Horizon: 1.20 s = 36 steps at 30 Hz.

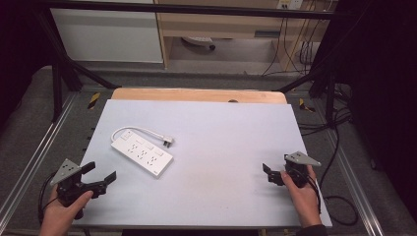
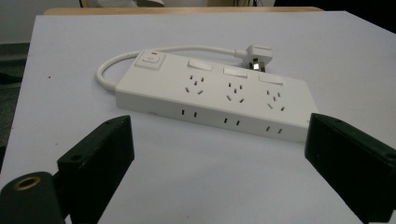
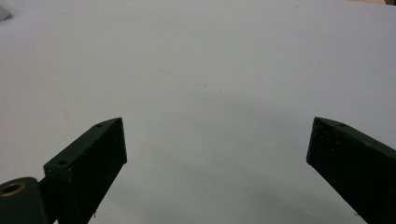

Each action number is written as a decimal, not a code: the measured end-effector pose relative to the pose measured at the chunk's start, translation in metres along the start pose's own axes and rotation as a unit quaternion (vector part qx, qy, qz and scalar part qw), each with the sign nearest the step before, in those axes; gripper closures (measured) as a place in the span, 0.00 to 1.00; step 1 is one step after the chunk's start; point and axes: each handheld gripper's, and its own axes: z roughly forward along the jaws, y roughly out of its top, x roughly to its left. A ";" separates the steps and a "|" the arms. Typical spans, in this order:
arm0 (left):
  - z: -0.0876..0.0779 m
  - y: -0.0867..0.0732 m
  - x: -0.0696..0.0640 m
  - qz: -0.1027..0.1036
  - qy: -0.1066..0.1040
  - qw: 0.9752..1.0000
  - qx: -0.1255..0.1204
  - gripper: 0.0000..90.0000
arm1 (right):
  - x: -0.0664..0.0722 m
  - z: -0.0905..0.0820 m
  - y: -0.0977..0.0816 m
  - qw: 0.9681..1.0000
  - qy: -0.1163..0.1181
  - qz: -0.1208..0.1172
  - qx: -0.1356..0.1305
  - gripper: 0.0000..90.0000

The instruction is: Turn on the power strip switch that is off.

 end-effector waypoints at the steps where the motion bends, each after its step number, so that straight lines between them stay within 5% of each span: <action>1: 0.000 0.000 0.000 -0.001 0.001 1.000 -0.001 0.10 | 0.000 0.000 0.000 1.000 0.000 -0.003 -0.002 0.06; 14: -0.002 0.001 -0.003 0.009 -0.004 1.000 -0.011 0.08 | 0.013 0.006 0.000 0.999 -0.002 -0.039 0.007 0.04; 27: 0.001 0.004 0.000 0.004 -0.015 1.000 -0.009 0.08 | 0.012 0.001 0.002 1.000 0.029 0.002 0.004 0.04; 36: 0.010 0.014 -0.004 -0.002 -0.022 1.000 -0.003 0.09 | 0.014 0.001 0.003 0.999 0.041 0.003 0.010 0.04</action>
